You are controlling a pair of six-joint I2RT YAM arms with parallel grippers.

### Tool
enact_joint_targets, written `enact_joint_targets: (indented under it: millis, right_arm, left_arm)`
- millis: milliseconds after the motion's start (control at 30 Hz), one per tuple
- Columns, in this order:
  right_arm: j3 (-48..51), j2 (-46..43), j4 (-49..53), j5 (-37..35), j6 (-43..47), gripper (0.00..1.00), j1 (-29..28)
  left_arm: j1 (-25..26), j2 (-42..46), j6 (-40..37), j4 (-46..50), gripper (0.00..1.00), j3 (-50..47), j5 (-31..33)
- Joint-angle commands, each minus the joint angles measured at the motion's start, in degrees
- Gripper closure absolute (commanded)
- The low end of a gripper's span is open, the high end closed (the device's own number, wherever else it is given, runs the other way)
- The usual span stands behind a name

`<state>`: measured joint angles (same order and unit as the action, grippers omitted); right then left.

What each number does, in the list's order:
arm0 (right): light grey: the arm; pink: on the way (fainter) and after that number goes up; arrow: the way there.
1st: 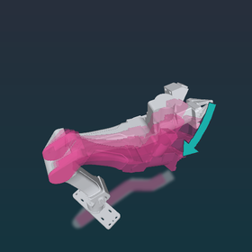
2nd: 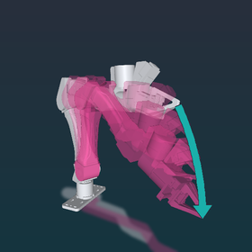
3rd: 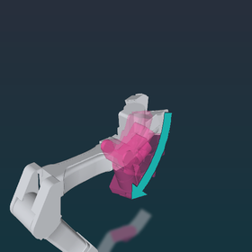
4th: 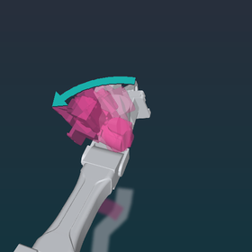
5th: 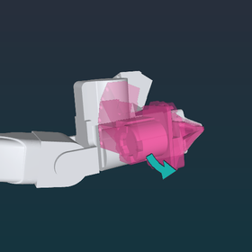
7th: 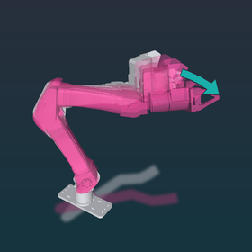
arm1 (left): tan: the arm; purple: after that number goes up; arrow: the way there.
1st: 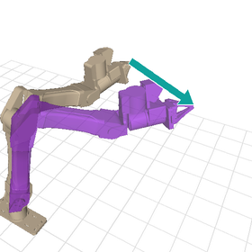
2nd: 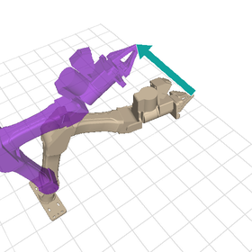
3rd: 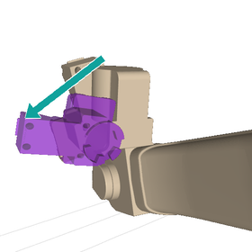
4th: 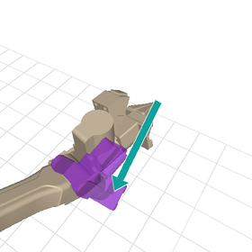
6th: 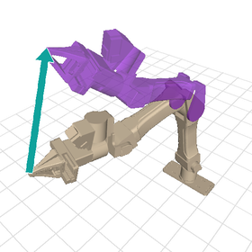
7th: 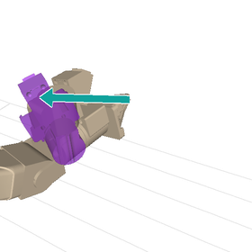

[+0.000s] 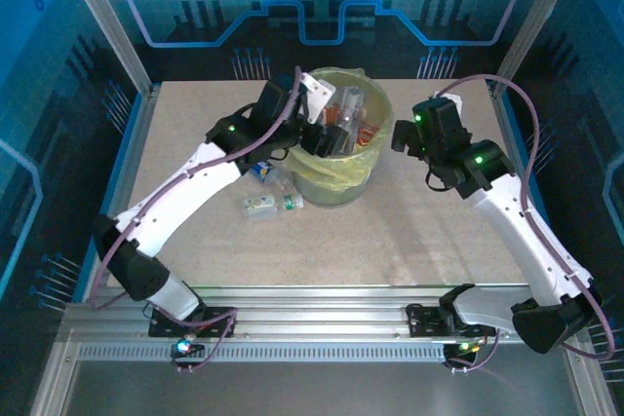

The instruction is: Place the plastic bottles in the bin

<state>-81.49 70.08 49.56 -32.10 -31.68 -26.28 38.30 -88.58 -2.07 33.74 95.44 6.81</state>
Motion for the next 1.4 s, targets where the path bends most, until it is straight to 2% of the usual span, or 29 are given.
enact_joint_targets:
  millis: [0, 100, 167, 333, 533, 833, 1100, 1367]
  right_arm:
    - [-4.0, 2.0, -2.7, 4.4, 5.0, 0.00, -0.2]
    - [-7.8, 4.7, -2.3, 5.5, 7.6, 0.02, -1.9]
    - [-10.7, 6.8, -2.3, 6.8, 9.2, 0.09, -3.5]
    - [-18.1, 12.9, -1.2, 8.1, 11.2, 0.25, -6.5]
    - [-25.2, 20.5, 0.2, 9.9, 12.1, 0.47, -7.3]
    - [-33.4, 31.5, 4.6, 10.8, 11.8, 0.63, -7.3]
    - [-35.1, 35.6, 6.2, 11.0, 11.1, 0.63, -7.2]
    - [-34.4, 34.7, 7.2, 11.3, 11.1, 0.59, -7.2]
  left_arm:
    - [-0.3, 4.7, 3.7, -4.5, 0.11, -3.2, 6.2]
    - [-1.6, 8.0, 6.6, -5.9, 0.07, -7.0, 9.0]
    - [-3.2, 10.3, 8.8, -6.4, 0.01, -9.6, 9.9]
    - [-7.6, 14.8, 14.1, -6.8, 0.01, -15.8, 11.3]
    - [-12.7, 19.2, 20.8, -8.2, 0.01, -23.7, 11.0]
    - [-14.8, 22.1, 24.3, -8.7, 0.01, -30.6, 9.9]
    - [-15.2, 22.1, 26.2, -8.6, 0.01, -33.2, 9.6]
    - [-16.0, 21.3, 27.0, -9.0, 0.01, -34.4, 10.3]
